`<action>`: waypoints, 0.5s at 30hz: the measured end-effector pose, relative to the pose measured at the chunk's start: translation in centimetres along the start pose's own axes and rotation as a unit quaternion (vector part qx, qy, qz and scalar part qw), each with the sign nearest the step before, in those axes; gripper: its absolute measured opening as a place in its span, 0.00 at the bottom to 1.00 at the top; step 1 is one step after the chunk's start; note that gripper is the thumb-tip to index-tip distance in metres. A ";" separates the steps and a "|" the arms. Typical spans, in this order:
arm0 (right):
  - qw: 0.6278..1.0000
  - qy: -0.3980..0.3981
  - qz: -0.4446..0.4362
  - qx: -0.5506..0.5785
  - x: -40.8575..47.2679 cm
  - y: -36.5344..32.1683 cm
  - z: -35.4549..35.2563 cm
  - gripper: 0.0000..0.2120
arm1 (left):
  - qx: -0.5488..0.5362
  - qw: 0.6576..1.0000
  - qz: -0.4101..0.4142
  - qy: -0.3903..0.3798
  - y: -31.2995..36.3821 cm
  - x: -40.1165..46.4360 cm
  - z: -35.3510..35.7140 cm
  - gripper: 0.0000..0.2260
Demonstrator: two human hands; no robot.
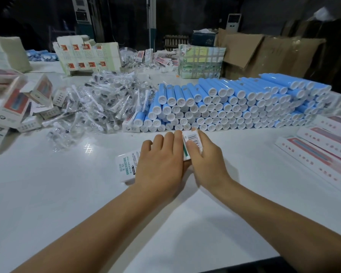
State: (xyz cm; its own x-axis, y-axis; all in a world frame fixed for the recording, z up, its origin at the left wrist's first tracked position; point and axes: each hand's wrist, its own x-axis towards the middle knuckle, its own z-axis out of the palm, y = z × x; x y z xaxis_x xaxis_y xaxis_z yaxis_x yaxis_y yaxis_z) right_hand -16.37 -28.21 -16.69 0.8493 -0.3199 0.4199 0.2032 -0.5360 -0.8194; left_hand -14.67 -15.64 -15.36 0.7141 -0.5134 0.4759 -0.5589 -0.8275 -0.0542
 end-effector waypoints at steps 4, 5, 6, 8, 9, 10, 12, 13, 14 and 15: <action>0.999 -0.010 -0.032 -0.040 -0.3 -0.3 -0.4 0.20 | 0.014 1.000 0.006 -0.006 0.2 -0.2 -0.1 0.33; 0.999 -0.016 -0.018 -0.026 -0.4 -0.5 -0.5 0.20 | 0.016 1.000 0.008 -0.006 0.2 -0.1 0.0 0.33; 1.000 -0.025 0.007 0.012 -0.4 -0.7 -0.6 0.19 | 0.017 1.000 0.008 -0.003 0.2 -0.1 0.1 0.31; 0.968 -0.056 0.104 0.222 0.0 -1.0 -1.1 0.16 | 0.017 1.000 0.003 -0.003 0.0 0.0 0.2 0.29; 0.933 -0.072 0.147 0.320 0.3 -0.8 -1.3 0.18 | 0.014 1.000 -0.001 -0.007 -0.1 0.1 0.2 0.30; 0.903 -0.088 0.168 0.386 0.6 -0.6 -1.5 0.19 | 0.010 1.000 -0.004 -0.009 -0.2 0.1 0.2 0.31; 0.900 -0.093 0.162 0.394 0.7 -0.5 -1.5 0.15 | 0.004 1.000 -0.003 0.003 -0.3 0.1 0.3 0.30; 0.909 -0.084 0.154 0.378 0.7 -0.4 -1.4 0.13 | 0.001 1.000 0.001 0.015 -0.4 0.0 0.3 0.30; 0.915 -0.075 0.148 0.368 0.6 -0.3 -1.4 0.12 | 0.000 1.000 0.004 0.028 -0.4 -0.1 0.4 0.29; 0.918 -0.072 0.138 0.364 0.6 -0.3 -1.4 0.12 | 0.000 0.999 0.003 0.042 -0.4 -0.1 0.3 0.28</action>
State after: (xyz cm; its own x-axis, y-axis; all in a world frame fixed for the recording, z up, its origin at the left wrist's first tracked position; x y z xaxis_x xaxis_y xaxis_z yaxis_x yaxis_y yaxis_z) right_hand -16.55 -29.34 -15.68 0.9626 -0.2296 0.1437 0.1975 0.2316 -0.9525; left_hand -14.38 -15.28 -15.64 0.6728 -0.4975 0.5475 -0.5632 -0.8244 -0.0570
